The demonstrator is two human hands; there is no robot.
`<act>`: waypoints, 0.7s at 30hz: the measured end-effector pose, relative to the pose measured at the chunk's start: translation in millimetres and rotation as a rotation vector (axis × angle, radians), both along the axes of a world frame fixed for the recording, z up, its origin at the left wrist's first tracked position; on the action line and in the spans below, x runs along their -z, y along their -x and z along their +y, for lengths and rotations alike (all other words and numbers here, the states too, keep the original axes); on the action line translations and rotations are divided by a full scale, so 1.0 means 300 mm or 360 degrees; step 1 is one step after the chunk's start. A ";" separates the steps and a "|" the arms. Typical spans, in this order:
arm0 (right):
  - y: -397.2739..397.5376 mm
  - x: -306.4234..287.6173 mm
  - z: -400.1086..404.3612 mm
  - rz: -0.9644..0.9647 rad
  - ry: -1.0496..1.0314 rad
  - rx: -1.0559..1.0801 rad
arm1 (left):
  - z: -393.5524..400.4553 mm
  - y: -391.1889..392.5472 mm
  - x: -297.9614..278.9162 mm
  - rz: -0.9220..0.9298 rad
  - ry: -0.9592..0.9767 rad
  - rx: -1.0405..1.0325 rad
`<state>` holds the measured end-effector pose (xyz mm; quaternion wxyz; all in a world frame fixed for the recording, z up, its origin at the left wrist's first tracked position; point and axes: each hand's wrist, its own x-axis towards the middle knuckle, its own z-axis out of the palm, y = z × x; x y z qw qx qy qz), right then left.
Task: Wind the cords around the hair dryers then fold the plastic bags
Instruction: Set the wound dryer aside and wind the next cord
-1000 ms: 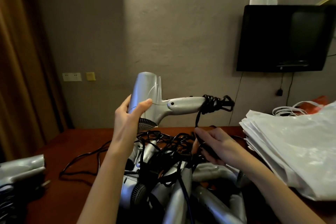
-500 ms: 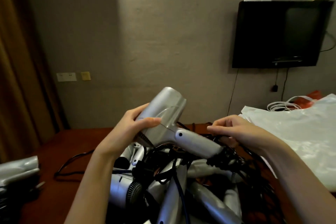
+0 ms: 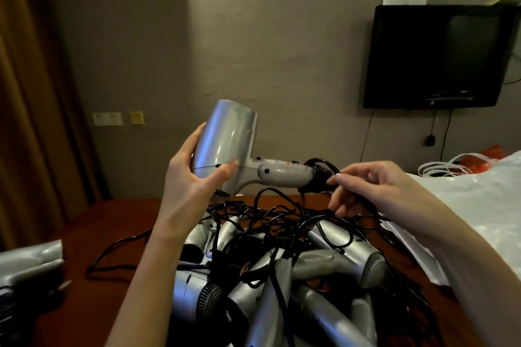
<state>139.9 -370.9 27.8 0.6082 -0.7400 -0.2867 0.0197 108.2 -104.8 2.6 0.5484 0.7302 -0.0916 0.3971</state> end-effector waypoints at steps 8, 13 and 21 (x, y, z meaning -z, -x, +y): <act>-0.027 0.134 0.145 -0.0709 0.0478 0.0085 | -0.022 -0.029 0.015 0.0005 0.0156 -0.0176; -0.063 0.169 0.140 -0.0520 0.0430 -0.0017 | -0.002 -0.034 0.032 0.0173 0.0348 -0.0074; -0.123 0.152 0.024 -0.0111 0.0657 0.0023 | 0.000 -0.017 0.018 0.0466 0.0464 0.0465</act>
